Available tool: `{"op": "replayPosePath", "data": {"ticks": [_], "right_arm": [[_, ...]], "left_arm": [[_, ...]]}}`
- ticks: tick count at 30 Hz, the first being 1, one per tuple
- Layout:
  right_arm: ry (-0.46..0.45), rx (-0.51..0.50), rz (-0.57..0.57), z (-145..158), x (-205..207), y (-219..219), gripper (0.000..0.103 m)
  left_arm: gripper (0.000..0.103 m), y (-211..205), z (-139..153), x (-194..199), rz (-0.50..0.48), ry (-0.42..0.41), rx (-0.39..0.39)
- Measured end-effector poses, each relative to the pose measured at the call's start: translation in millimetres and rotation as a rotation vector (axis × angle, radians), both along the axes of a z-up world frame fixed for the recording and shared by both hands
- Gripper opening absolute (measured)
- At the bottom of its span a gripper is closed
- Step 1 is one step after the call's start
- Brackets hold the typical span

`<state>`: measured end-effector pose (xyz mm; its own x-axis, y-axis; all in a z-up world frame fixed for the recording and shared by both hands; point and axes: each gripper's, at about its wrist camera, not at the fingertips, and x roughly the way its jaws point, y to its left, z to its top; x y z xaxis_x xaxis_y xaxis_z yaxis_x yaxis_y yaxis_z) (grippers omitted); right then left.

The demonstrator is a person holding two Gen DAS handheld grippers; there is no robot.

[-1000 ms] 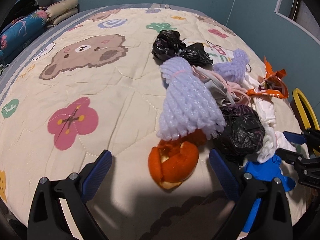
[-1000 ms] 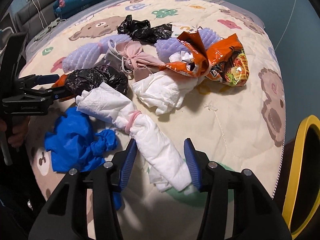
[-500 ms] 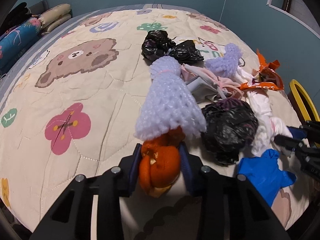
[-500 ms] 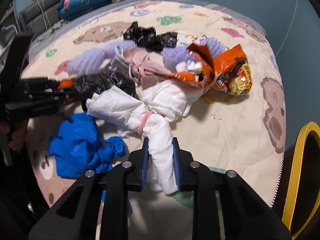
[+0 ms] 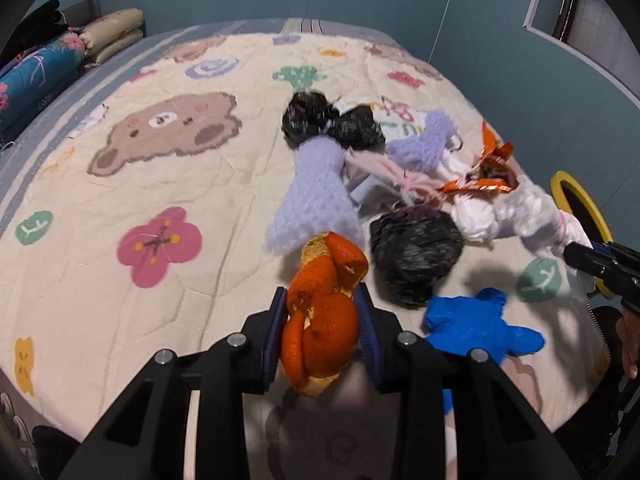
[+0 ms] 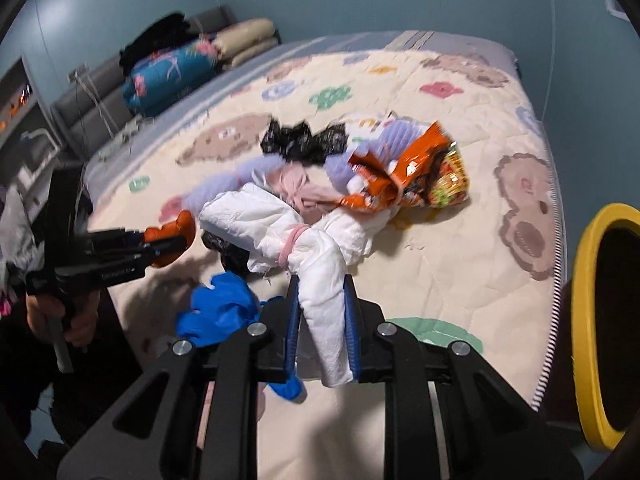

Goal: Collect trash
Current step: 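Carry the orange peel and white tissue over the bin with both tools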

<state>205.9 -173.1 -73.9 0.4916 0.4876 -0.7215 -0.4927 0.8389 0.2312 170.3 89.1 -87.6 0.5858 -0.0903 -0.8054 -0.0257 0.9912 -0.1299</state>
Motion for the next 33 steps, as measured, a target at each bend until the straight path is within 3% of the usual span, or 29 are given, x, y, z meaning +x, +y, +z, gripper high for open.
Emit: {"op": "replayPosePath", "data": {"ticks": [8,15,33], "right_arm": [[-0.06,0.115,-0.104,36,-26,-40,0.019],[-0.113,0.158,-0.169,55,-44,-67,0.019],[-0.185,0.259,-0.267,92,-60,-123,0.019]], "left_arm": [[0.032,-4,46,-26,0.02,-0.119,0.003],[0.032,-19,79,-37,0.021,-0.211,0.009],[0.032,-92,130,-26,-0.078,-0.334,-0.029]]}}
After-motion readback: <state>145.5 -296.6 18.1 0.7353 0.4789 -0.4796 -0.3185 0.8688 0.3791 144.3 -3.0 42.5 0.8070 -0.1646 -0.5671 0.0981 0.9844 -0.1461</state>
